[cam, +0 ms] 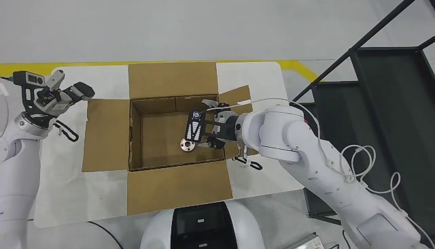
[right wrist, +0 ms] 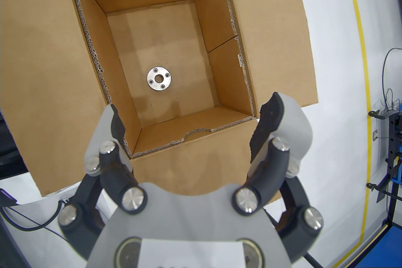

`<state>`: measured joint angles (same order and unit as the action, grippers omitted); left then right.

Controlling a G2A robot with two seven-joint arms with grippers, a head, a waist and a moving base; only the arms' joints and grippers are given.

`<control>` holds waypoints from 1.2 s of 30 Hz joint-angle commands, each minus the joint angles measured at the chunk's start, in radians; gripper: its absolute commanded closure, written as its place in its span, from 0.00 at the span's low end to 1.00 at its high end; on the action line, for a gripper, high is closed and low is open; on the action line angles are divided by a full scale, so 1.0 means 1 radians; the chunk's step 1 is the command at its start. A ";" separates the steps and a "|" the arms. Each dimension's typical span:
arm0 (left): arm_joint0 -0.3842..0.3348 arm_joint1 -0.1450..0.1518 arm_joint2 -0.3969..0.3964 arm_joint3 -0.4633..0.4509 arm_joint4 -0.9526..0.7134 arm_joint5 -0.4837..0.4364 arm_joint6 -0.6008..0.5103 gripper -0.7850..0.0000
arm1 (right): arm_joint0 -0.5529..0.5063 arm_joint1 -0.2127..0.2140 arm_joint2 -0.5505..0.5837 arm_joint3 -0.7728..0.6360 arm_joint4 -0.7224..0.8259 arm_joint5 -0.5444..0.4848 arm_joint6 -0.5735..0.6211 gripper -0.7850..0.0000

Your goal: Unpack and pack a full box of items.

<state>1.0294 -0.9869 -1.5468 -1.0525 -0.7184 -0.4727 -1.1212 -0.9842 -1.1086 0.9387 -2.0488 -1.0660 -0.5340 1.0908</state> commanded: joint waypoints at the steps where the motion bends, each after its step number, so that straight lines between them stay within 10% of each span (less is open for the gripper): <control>1: 0.000 0.000 0.000 0.000 0.000 0.000 0.000 0.00 | 0.000 0.000 0.000 0.000 0.000 0.000 0.000 0.00; 15: 0.000 0.000 0.000 0.000 0.000 0.000 0.000 0.00 | 0.073 -0.013 -0.084 0.091 0.011 -0.114 0.008 0.00; 36: 0.000 0.000 0.000 0.000 0.000 0.000 0.000 0.00 | 0.424 -0.269 -0.548 0.820 0.016 -0.094 -0.239 0.00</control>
<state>1.0294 -0.9869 -1.5468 -1.0525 -0.7184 -0.4727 -1.1212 -0.5614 -1.3748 0.3923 -1.2348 -1.0517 -0.6276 0.8514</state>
